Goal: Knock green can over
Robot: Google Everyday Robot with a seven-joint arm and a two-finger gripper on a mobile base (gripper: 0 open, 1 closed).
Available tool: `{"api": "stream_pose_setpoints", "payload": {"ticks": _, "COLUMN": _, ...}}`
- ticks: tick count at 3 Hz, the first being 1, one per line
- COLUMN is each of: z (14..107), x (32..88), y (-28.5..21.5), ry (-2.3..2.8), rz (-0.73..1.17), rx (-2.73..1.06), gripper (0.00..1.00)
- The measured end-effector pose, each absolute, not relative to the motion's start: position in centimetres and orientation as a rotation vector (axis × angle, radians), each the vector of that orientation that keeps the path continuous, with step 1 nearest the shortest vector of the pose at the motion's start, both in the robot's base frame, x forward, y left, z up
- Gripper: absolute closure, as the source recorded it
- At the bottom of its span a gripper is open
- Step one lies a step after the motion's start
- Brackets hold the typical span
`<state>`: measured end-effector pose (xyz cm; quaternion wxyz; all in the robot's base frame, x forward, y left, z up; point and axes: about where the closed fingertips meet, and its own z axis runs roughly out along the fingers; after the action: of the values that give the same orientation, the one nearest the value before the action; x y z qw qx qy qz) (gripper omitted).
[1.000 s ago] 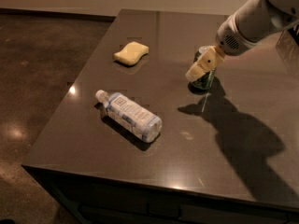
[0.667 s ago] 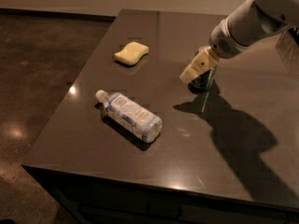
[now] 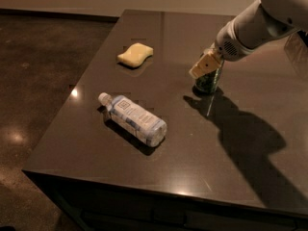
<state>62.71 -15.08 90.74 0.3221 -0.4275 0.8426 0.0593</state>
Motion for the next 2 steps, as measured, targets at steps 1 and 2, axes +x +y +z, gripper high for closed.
{"api": "stream_pose_setpoints", "payload": {"ticks": 1, "z": 91.5, "x": 62.3, "y": -15.2, "ry": 2.204, "rz": 0.173, "rx": -1.135, "gripper": 0.59}}
{"api": "stream_pose_setpoints", "payload": {"ticks": 2, "z": 93.2, "x": 61.0, "y": -14.9, "ry": 2.197, "rz": 0.151, "rx": -1.209, "gripper": 0.82}}
